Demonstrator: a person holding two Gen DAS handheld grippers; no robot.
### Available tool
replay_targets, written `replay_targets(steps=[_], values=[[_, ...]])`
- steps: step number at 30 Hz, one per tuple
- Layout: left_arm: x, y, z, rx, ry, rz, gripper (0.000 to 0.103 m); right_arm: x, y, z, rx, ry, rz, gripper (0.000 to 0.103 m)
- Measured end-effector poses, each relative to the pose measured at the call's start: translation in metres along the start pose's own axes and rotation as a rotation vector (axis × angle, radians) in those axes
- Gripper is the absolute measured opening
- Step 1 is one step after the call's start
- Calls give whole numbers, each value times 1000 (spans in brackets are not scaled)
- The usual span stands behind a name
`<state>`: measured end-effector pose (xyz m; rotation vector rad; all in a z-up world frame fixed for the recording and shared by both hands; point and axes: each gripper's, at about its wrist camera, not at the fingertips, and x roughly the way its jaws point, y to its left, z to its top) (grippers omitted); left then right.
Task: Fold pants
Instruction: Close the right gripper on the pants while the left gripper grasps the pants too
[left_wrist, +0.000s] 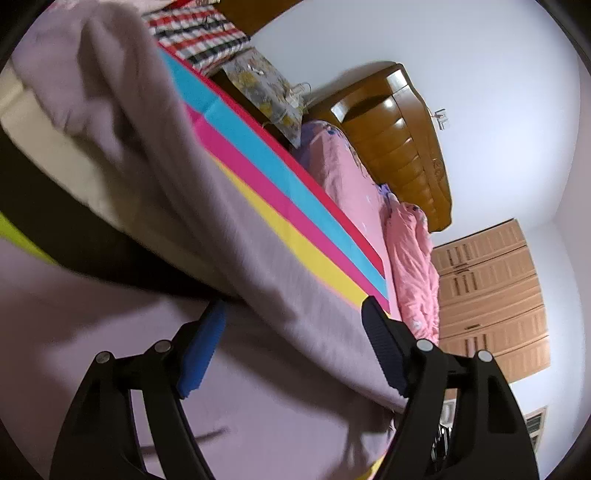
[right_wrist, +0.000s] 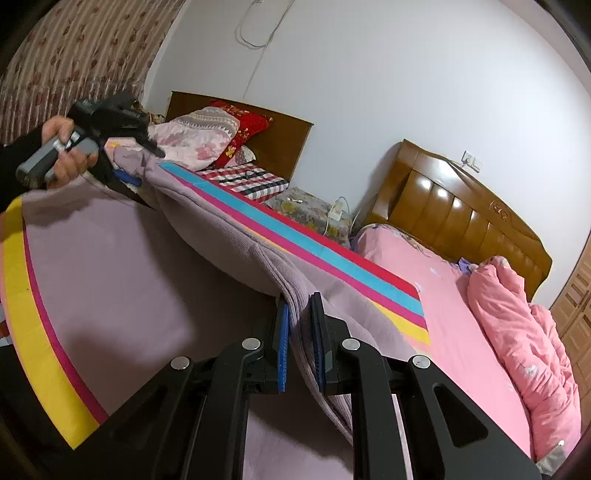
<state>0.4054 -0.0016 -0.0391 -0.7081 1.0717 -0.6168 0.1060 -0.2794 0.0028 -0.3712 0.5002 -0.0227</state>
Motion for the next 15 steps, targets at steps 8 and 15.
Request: replay_targets(steps=[8,15], values=[[-24,-7,5,105,-103,100,5,4,5,-7,-12,22,-11,14],[-120,-43,-110,319,-277,147,6,-6,6,-33,30,44,14,14]])
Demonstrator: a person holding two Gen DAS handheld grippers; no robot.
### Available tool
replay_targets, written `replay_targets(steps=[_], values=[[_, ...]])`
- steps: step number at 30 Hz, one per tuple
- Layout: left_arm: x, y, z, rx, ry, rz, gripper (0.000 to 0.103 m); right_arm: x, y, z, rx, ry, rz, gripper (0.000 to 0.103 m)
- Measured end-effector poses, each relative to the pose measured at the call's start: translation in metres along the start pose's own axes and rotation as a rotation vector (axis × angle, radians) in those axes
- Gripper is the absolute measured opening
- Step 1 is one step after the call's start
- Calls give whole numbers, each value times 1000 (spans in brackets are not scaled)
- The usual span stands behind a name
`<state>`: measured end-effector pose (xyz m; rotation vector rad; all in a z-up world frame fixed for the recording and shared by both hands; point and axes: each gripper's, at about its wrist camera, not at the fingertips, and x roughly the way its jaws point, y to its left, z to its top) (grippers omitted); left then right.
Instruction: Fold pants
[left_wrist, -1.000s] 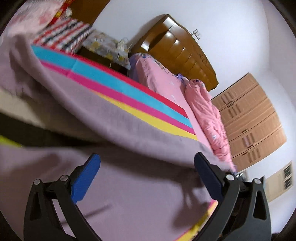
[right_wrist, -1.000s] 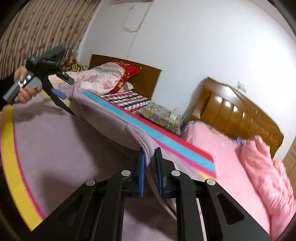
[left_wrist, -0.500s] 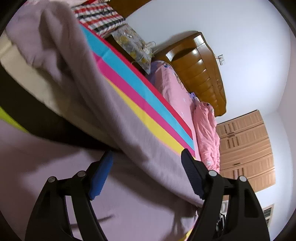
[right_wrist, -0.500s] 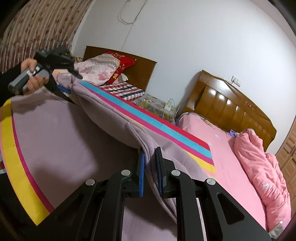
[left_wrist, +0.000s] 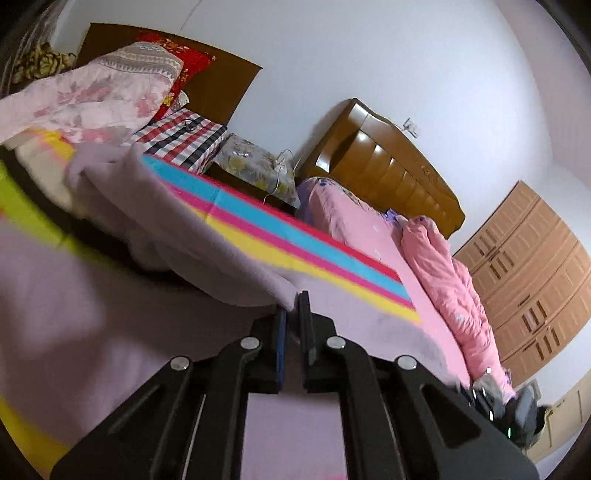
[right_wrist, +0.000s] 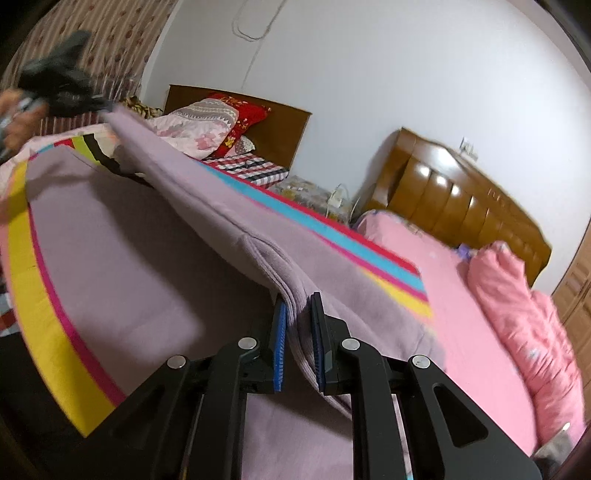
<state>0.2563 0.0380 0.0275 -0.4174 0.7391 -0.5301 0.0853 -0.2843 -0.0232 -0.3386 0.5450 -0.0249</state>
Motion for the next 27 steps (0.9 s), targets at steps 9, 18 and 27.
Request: replay_targets(steps=[9,18,27], values=[[31,59,-72,-94,176,80,23,7,10,-43,47,187,114,61],[30,67,-84,-100,155,43,65,-31,-52,-63,673,165,85,61],[30,70,-76,-101,147,57,66,18,-103,-93,1115,281,156,49]])
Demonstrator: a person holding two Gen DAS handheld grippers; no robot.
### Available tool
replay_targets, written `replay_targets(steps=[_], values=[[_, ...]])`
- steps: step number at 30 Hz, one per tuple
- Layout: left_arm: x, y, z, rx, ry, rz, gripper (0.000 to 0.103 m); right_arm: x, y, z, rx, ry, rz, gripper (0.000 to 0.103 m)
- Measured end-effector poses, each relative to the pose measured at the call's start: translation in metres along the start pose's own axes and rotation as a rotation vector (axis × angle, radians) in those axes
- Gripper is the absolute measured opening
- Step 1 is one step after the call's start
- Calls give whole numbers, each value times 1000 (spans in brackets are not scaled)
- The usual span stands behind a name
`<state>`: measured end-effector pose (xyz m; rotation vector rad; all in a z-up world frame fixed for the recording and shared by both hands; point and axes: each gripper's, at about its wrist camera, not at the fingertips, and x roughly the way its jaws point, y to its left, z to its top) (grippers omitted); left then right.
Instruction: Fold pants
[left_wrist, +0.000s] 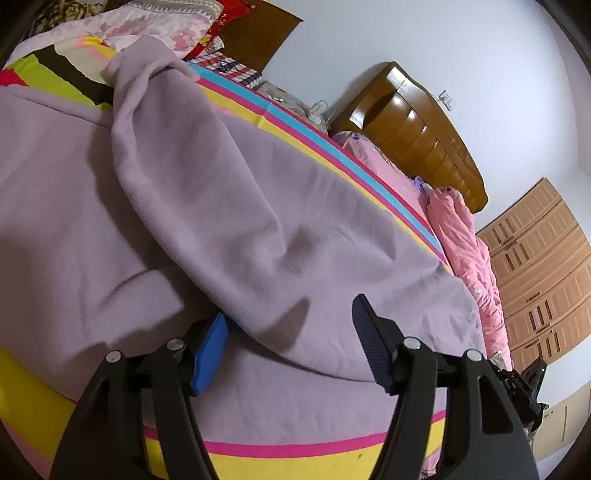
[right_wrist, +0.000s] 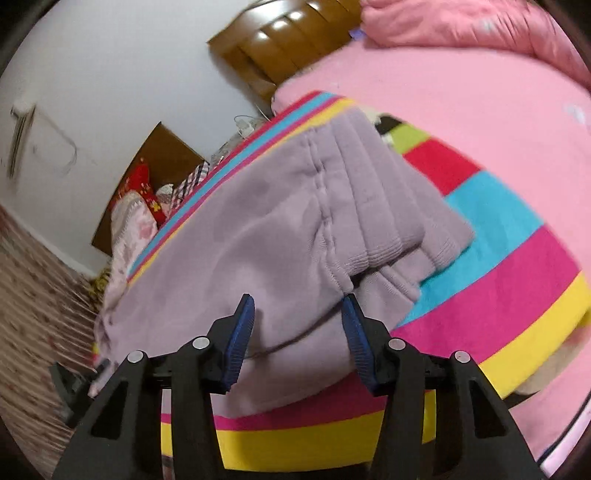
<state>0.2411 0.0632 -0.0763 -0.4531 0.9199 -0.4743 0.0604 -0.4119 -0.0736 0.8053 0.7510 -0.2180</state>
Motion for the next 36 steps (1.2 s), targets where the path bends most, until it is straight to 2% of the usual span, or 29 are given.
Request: replay_targets(steps=[1,4,9,13,15,16,17,18,21,24,27,30,32,34,35,36], values=[[-1,1,1,-3,-5,4,66,5,0,0,3,20,-29,42],[-8,6,6,-19,-23,6,66,3,6,1,3,25,-72,41],[-4,8,9,0,-19,18,65,5,-8,2,38,17,-31,41],[-1,13,10,-13,-10,17,60,9,-14,5,56,-33,-15,41],[1,12,12,-5,-4,34,47,10,-16,4,42,-54,-14,40],[1,13,11,-2,-1,40,44,10,-16,4,34,-65,-15,37],[0,13,11,0,0,45,37,9,-17,3,35,-70,-17,32],[0,12,11,8,0,44,22,8,-18,2,35,-76,-18,29],[-3,7,10,52,-11,76,7,3,-23,-1,40,-101,0,22],[-15,-6,19,103,-38,84,6,-4,-14,11,-6,-119,-2,17],[-37,-29,45,130,-78,47,5,-16,8,48,-108,-136,19,15],[-66,-59,59,172,-148,11,5,-38,47,93,-245,-208,31,14],[-88,-74,56,203,-196,2,5,-59,64,111,-293,-266,63,14],[-95,-77,43,215,-202,6,5,-74,60,108,-312,-298,79,14],[-91,-72,30,219,-178,27,5,-73,48,99,-298,-289,70,14],[-76,-61,14,213,-120,51,6,-67,33,89,-271,-266,62,14]])
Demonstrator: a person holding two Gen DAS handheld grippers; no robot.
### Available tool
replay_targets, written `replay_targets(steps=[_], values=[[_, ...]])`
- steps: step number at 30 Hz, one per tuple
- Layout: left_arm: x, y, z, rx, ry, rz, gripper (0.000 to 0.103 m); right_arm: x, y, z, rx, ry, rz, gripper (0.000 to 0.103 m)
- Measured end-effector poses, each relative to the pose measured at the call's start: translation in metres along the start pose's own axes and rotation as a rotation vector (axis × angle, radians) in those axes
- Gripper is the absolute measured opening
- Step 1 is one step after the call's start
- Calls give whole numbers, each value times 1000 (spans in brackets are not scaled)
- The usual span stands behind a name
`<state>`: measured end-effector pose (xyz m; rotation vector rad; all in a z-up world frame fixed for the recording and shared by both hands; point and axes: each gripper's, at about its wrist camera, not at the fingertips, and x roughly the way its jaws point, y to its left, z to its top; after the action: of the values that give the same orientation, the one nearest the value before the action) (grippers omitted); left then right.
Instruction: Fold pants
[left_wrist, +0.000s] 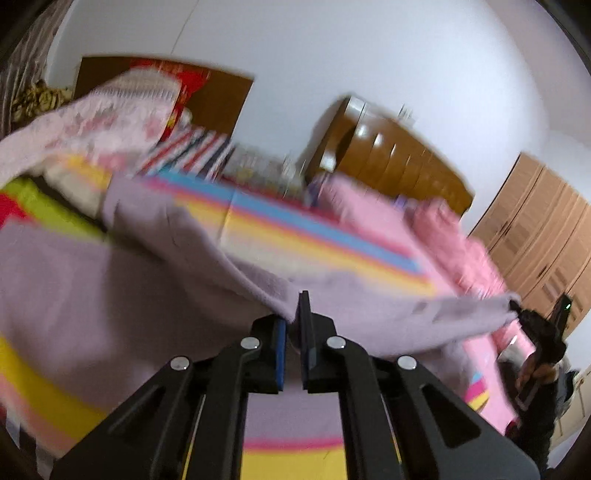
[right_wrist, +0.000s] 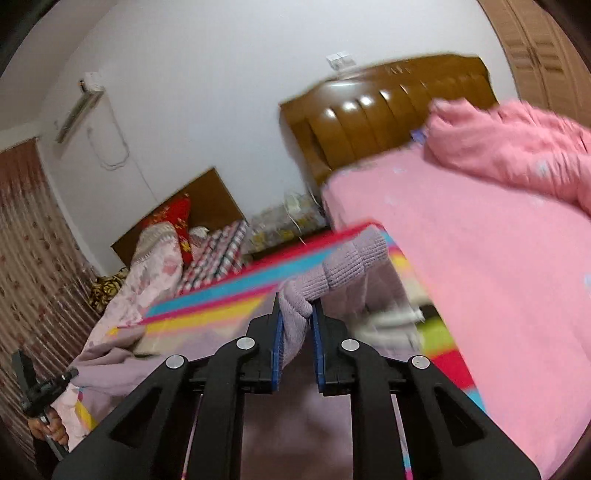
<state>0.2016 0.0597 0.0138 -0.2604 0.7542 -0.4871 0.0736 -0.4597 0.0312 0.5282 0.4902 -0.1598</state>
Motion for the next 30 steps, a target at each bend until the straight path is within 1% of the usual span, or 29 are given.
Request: replay_targets(steps=[1,2,3,4,5,6,9,11,13,14,16,17,18,21,23,26,28,30], values=[[11,7,-14,-15,48,9,6,7,-15,-18,47,40,-15,14],[29,17,-32,-48,121,29,5,16,-35,-43,115,99,-33,14],[41,22,-45,-63,166,46,5,25,-55,-67,186,155,-47,14],[50,25,-53,-66,192,59,5,29,-67,-85,233,183,-66,14],[55,27,-59,-65,200,72,5,30,-70,-93,246,187,-69,14],[57,27,-58,-67,199,70,5,27,-72,-98,248,180,-63,14],[58,22,-46,-57,185,61,5,23,-67,-90,223,160,-62,14],[51,15,-38,-34,152,56,5,18,-59,-81,193,146,-55,14],[44,9,-38,-8,136,83,6,11,-53,-81,172,139,-56,14],[46,10,-41,-8,147,96,5,11,-55,-86,175,150,-71,14],[54,20,-53,-35,182,103,6,21,-65,-102,208,188,-94,13],[60,27,-59,-65,205,98,6,24,-74,-109,252,175,-62,13],[58,31,-62,-77,182,83,6,22,-78,-109,279,166,-40,13],[59,29,-59,-61,183,88,6,21,-67,-99,230,174,-75,13],[55,27,-58,-54,171,91,6,22,-66,-98,220,179,-80,13],[53,29,-62,-69,163,89,6,23,-76,-104,265,181,-55,13],[54,32,-64,-91,169,84,6,23,-75,-103,272,180,-53,13],[49,31,-59,-107,150,62,6,20,-72,-99,276,181,-57,13]])
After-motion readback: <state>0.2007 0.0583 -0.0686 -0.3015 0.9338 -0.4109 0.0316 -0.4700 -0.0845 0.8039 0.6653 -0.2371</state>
